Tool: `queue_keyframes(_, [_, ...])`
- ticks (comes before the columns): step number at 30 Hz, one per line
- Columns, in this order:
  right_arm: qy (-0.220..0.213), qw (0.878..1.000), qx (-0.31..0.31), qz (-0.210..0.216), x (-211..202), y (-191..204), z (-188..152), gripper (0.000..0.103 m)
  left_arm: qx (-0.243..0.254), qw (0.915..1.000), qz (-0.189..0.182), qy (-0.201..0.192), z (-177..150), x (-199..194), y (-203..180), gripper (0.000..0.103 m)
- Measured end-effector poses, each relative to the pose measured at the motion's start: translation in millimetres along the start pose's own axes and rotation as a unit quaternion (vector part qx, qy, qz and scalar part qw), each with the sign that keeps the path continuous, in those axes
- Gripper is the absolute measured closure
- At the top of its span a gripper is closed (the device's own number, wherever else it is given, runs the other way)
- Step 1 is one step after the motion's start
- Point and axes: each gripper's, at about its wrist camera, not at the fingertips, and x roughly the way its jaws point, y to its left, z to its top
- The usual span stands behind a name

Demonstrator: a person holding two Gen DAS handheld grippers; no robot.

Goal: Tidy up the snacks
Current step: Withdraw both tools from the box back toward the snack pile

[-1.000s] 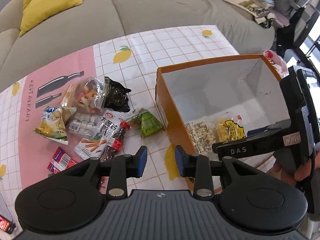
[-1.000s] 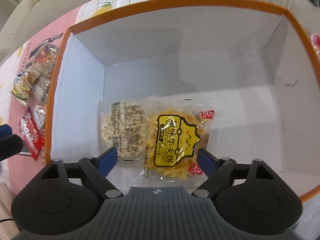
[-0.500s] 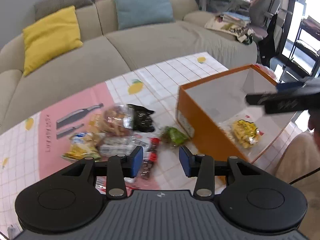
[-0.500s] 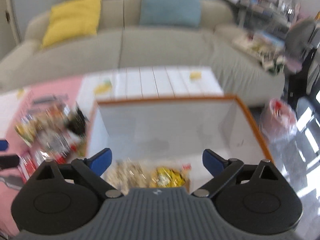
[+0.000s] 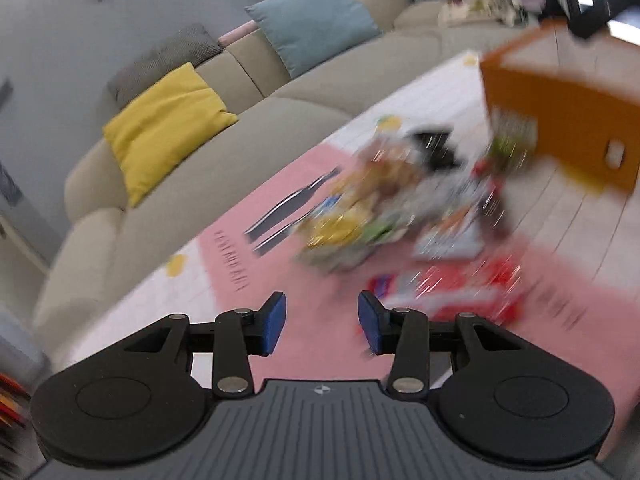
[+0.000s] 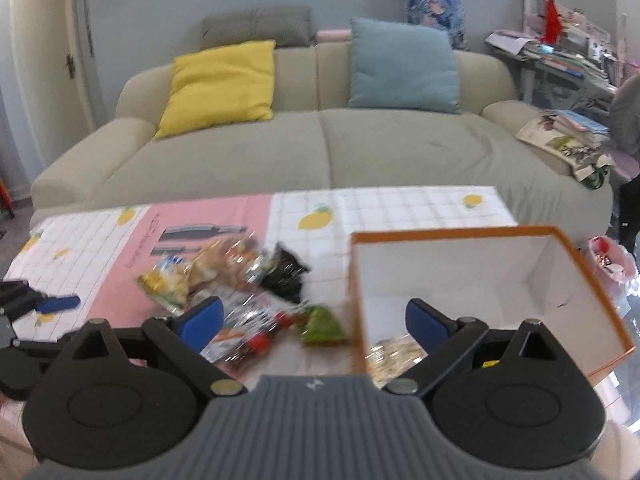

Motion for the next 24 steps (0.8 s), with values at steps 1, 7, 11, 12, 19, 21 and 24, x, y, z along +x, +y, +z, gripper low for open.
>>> queue_keyframes(1, [0.006, 1.0, -0.004, -0.001, 4, 6, -1, 0.008, 0.019, 0.9998, 0.012, 0.001, -7, 3, 3, 0.053])
queue_keyframes(7, [0.02, 1.0, -0.019, -0.008, 17, 37, 0, 0.008, 0.012, 0.9986, 0.036, 0.038, -49, 22, 33, 0.048])
queue_keyframes(11, [0.026, 0.999, -0.023, -0.015, 20, 49, 2, 0.008, 0.016, 0.9972, 0.03, 0.067, -69, 28, 41, 0.044])
queue_keyframes(12, [0.027, 0.999, -0.025, -0.018, 22, 52, 3, 0.008, 0.024, 0.9968, 0.032, 0.069, -73, 29, 41, 0.044])
queue_keyframes(19, [0.035, 0.998, -0.042, -0.026, 26, 64, 2, 0.008, 0.094, 0.9939, 0.034, 0.047, -99, 26, 39, 0.044])
queue_keyframes(21, [0.04, 0.998, -0.044, -0.031, 29, 66, 1, 0.008, 0.113, 0.9924, 0.033, 0.035, -103, 25, 35, 0.044])
queue_keyframes(24, [0.05, 0.998, -0.034, -0.033, 32, 65, 1, 0.008, 0.136, 0.9899, 0.031, 0.025, -110, 25, 33, 0.043])
